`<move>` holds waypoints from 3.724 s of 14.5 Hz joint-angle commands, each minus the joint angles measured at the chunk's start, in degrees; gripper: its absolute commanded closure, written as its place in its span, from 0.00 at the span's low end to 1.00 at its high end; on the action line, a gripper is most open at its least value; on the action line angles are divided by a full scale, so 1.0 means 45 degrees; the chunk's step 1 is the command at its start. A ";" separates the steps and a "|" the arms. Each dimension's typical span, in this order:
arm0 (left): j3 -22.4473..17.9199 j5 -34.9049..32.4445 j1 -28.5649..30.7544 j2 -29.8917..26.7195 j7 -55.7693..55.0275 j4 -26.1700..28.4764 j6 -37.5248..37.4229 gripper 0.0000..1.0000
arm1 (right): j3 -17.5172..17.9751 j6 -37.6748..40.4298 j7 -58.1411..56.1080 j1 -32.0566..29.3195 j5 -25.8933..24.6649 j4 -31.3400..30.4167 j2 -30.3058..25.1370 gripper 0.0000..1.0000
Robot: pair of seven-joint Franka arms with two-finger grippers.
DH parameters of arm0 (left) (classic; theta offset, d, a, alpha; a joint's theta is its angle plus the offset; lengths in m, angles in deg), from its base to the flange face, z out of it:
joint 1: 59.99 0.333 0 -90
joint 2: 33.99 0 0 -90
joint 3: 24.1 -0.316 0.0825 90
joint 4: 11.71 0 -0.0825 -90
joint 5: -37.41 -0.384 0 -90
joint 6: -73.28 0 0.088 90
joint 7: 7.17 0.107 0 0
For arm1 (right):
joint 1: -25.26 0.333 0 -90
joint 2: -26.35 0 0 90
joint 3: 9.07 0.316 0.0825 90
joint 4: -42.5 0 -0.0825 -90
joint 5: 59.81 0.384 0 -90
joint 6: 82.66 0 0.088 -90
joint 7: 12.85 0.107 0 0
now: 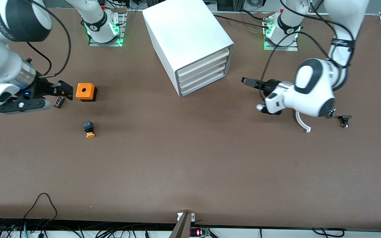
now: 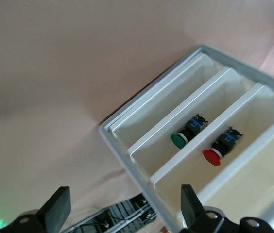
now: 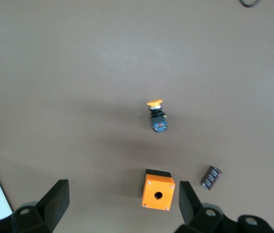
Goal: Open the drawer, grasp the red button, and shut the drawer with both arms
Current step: 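Reach the left gripper to the drawer handle while the right gripper approaches the cabinet, then pull the drawer open with the left gripper while the right gripper reaches in, then release the drawer with the left gripper while the right gripper lowers to the button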
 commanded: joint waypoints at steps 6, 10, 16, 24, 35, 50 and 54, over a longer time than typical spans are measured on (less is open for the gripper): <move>0.1758 0.2057 -0.0566 0.0096 0.1798 0.1979 0.2505 0.01 | 0.0036 -0.0120 -0.0441 0.2642 0.0674 0.0632 0.0555 0.00; 0.2206 0.2896 -0.0742 0.0116 0.2035 0.2291 0.2698 0.20 | 0.0134 -0.0101 -0.0616 0.4088 0.0497 0.1002 0.0789 0.00; 0.2637 0.2820 -0.0761 0.0252 0.2229 0.2760 0.3812 0.75 | 0.0154 -0.0120 -0.0440 0.4990 0.0360 0.1335 0.1200 0.00; 0.0706 0.2663 -0.0566 0.0018 0.2347 0.1864 0.5298 0.98 | 0.0154 -0.0120 -0.0616 0.6003 0.0438 0.2582 0.1979 0.00; -0.0410 0.2643 -0.0332 -0.0488 0.3090 0.1256 0.5452 0.00 | 0.1326 -0.1605 -0.8574 0.6804 0.2157 0.6140 0.5847 0.00; -0.4159 -0.5278 0.0782 -0.4590 0.2934 -0.1689 0.1145 0.00 | 0.1248 -0.1995 -1.1866 0.8584 0.0262 0.6042 0.7449 0.00; -0.4063 -0.7783 0.0762 -0.4825 0.2077 -0.2337 -0.0112 0.00 | 0.1248 -0.2249 -1.1846 0.8603 -0.0069 0.5965 0.7684 0.00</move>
